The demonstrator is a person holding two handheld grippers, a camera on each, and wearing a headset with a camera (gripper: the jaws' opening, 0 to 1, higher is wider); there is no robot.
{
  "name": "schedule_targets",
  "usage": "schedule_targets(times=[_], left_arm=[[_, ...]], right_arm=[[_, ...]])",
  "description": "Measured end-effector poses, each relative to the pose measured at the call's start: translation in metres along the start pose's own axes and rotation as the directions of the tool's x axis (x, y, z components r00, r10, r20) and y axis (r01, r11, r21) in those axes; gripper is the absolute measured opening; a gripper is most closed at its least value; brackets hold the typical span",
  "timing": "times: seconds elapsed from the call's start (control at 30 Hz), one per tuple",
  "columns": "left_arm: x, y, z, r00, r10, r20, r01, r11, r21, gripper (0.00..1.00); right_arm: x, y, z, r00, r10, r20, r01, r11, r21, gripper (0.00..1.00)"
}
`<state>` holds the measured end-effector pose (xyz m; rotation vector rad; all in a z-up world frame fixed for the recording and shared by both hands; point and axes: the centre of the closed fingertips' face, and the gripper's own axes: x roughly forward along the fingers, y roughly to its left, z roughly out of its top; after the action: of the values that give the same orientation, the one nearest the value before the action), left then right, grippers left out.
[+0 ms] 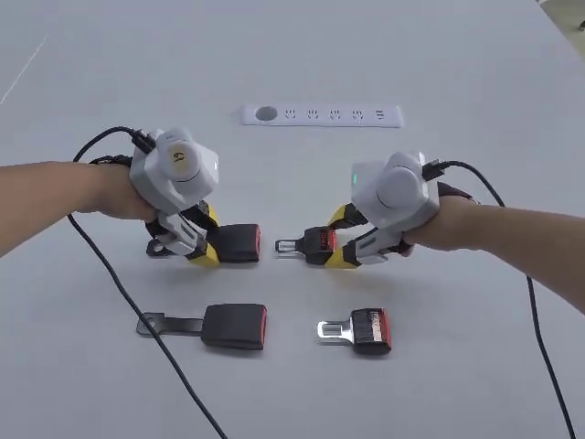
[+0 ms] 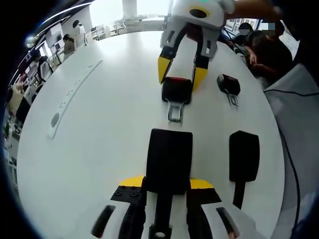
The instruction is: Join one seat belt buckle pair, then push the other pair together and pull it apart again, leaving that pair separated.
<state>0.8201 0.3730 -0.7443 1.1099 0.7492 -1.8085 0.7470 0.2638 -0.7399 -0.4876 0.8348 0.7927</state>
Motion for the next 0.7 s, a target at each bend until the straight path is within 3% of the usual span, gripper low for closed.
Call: schedule_targets(times=[0.7], left_arm=[[0.001,0.0,0.001,0.9999,-0.011,-0.013,0.011,0.999,0.035,0.31]], right_arm=[[0.011,0.002,0.019,0.9996,0.004,0.028,-0.004,1.0,0.01,0.3]])
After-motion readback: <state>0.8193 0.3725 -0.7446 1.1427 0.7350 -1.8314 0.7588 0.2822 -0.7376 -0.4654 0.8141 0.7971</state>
